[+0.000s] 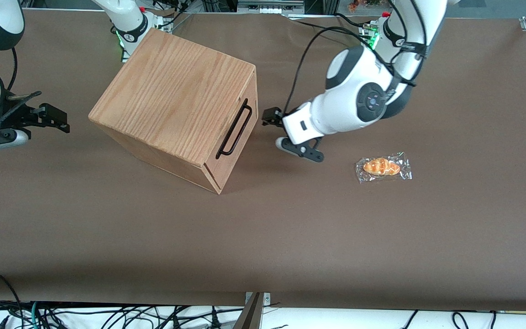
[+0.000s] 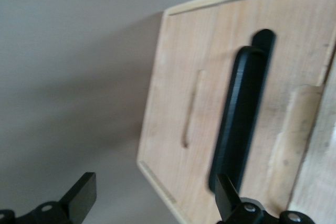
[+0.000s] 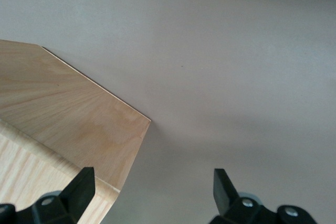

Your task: Open top drawer with left arm

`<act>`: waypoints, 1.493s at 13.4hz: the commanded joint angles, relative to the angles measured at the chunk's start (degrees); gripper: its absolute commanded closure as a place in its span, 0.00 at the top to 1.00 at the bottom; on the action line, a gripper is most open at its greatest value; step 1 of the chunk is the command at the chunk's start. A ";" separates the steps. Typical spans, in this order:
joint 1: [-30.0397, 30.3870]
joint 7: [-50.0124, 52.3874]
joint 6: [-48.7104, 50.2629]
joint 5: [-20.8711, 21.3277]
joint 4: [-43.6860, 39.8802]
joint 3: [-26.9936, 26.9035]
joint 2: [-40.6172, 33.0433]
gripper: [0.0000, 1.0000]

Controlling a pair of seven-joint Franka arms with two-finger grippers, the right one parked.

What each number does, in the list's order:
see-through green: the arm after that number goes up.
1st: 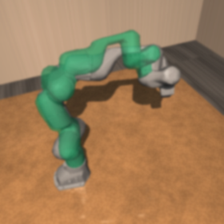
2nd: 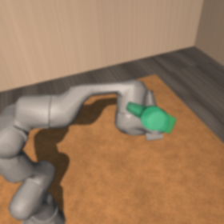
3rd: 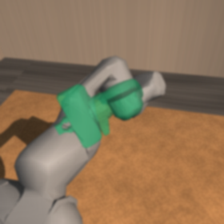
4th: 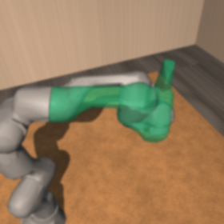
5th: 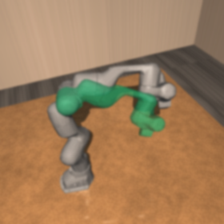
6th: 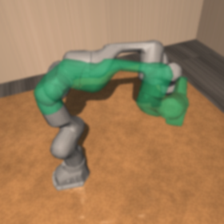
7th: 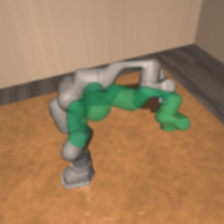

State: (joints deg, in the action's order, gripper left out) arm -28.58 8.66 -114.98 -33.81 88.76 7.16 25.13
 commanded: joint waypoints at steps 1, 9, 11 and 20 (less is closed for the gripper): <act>-2.70 0.31 -2.17 -3.27 -3.58 -0.83 3.25 1.00; -5.25 0.39 -2.52 -5.04 -7.63 -0.83 8.88 1.00; -5.26 0.31 -2.52 -4.87 -7.98 -0.92 9.67 1.00; -4.90 0.04 -2.52 -3.46 -7.90 -3.11 10.47 1.00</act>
State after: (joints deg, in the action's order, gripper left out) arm -32.94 8.68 -117.70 -37.31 82.74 5.93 34.36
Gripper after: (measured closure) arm 0.000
